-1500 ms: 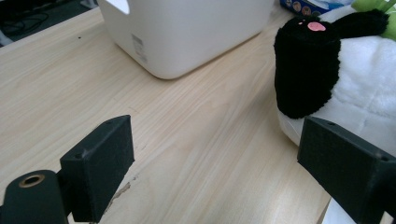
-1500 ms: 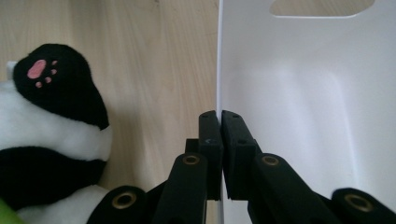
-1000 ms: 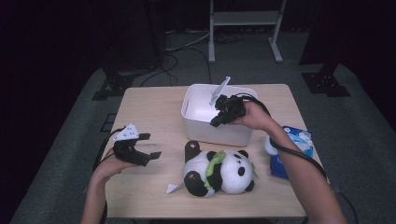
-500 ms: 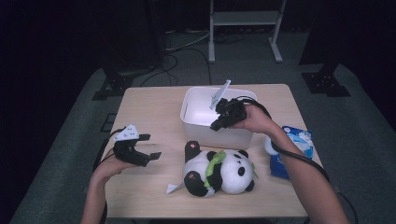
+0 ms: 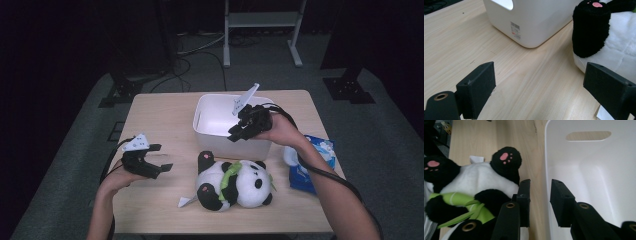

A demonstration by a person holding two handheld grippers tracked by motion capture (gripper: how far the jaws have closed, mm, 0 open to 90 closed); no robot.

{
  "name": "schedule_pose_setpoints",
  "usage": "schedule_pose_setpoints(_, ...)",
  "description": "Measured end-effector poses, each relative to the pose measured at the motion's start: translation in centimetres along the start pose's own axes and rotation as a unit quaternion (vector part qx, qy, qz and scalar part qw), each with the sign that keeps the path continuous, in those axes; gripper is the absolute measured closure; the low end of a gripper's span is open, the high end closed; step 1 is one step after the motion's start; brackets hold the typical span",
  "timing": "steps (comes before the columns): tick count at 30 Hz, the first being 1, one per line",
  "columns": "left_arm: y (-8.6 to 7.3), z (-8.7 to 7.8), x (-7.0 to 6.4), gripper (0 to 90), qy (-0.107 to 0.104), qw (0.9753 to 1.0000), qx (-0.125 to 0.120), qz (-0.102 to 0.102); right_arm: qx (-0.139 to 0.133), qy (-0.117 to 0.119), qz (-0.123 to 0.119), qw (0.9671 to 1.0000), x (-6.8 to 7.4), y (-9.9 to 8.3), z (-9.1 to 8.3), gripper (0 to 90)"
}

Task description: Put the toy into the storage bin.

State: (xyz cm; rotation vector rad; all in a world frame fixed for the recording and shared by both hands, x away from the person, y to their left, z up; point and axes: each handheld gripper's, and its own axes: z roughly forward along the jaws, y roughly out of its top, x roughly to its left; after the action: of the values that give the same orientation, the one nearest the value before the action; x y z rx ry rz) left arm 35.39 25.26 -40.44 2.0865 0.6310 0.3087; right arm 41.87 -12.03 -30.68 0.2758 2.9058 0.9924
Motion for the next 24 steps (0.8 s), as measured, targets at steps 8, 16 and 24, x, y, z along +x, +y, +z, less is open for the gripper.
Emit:
schedule_pose_setpoints(8,0.0,0.0,0.0,9.5,0.0,1.0,0.002,-0.001,-0.005,0.023,-0.017,0.9996,2.8,-0.9,-0.6,60.7)
schedule_pose_setpoints(16,0.0,0.2,-0.1,9.0,-0.003,1.0,0.003,0.0,0.013,0.043,-0.037,0.9983,5.3,-1.5,0.7,55.0)
schedule_pose_setpoints(24,-0.1,0.2,0.0,9.0,-0.002,1.0,0.005,-0.002,0.053,0.038,-0.046,0.9968,6.2,-2.0,3.4,40.4)
